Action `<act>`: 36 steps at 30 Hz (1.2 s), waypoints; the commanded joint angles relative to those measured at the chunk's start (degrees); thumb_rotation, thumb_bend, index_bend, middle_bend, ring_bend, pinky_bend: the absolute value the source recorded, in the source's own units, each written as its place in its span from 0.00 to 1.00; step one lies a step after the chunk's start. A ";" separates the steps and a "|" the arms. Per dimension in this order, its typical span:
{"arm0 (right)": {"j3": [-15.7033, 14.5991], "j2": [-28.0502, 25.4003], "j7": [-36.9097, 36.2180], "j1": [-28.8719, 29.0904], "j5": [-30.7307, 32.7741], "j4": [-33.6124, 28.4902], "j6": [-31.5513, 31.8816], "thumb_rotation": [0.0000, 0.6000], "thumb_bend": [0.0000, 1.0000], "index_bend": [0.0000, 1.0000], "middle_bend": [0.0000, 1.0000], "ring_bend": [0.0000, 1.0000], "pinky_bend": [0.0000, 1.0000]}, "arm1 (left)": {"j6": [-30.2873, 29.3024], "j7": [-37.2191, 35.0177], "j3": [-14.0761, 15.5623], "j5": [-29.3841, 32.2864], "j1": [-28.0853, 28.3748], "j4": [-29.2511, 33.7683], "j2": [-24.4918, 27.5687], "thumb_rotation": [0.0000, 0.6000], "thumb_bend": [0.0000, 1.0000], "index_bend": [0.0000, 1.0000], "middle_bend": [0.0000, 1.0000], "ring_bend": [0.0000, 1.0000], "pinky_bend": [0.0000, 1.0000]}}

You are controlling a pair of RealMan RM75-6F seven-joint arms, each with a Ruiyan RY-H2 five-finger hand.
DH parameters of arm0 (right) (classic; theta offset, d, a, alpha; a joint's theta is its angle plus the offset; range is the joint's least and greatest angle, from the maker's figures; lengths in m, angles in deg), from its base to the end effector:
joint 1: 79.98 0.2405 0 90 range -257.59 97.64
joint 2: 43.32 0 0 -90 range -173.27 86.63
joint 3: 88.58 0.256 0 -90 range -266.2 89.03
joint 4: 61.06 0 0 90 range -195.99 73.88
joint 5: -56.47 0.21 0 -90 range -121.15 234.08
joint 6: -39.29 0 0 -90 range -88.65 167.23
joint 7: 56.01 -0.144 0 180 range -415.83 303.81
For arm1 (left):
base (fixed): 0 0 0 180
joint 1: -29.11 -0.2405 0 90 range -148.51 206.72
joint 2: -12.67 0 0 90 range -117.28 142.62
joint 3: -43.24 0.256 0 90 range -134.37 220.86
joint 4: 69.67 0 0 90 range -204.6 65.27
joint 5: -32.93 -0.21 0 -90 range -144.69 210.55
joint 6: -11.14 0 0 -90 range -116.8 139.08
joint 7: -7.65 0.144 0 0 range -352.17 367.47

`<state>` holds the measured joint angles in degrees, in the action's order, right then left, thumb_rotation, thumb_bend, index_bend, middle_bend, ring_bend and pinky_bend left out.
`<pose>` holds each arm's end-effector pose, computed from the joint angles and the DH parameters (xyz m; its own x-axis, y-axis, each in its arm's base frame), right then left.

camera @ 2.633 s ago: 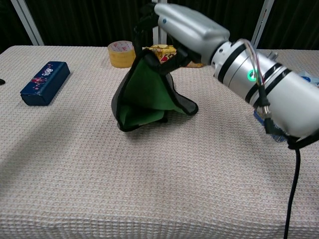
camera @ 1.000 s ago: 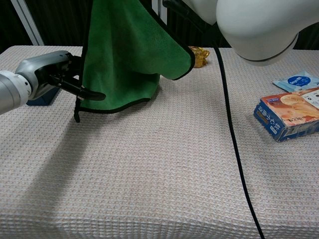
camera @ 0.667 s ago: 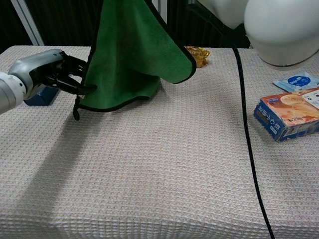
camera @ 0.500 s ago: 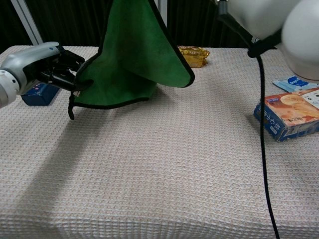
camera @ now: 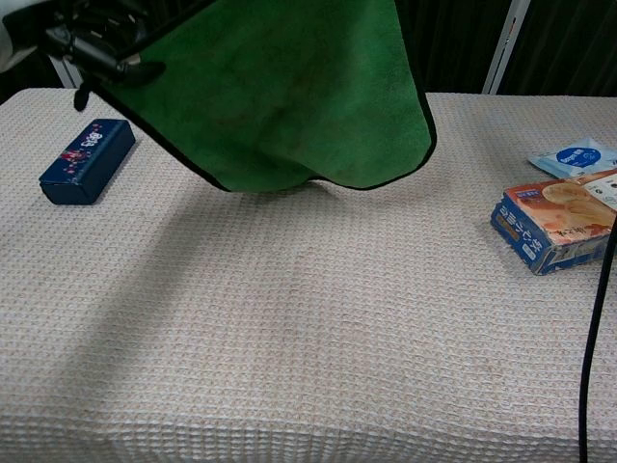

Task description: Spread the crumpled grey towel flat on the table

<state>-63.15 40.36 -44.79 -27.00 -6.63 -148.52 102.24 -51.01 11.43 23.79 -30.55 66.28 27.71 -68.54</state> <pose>-0.0323 -0.4088 0.0805 0.1231 0.0578 0.9907 -0.8763 -0.4623 0.1358 -0.1240 0.3468 0.0572 -0.0071 0.1762 0.9843 0.9639 -0.2608 0.0537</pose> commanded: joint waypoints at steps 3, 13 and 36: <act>3.51 1.36 -6.59 3.35 1.48 8.63 -3.70 1.00 0.48 0.74 0.33 0.00 0.00 | 0.78 0.84 -6.09 3.86 4.65 -6.51 0.28 1.00 0.38 0.70 0.36 0.29 0.32; 0.72 2.47 -20.35 2.21 -7.04 14.25 -2.03 1.00 0.48 0.74 0.33 0.00 0.00 | -8.01 -2.09 -4.82 -4.76 4.58 -13.74 -2.03 1.00 0.39 0.70 0.36 0.28 0.32; -25.42 2.20 -29.63 -7.67 -29.06 12.44 -2.57 1.00 0.48 0.74 0.33 0.00 0.00 | -14.89 -1.02 20.87 -27.51 -5.90 -28.88 -11.70 1.00 0.38 0.65 0.33 0.26 0.28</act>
<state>-87.86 42.84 -74.86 -34.47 -34.95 -135.65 99.95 -66.34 9.73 44.21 -57.86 60.78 -1.26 -80.09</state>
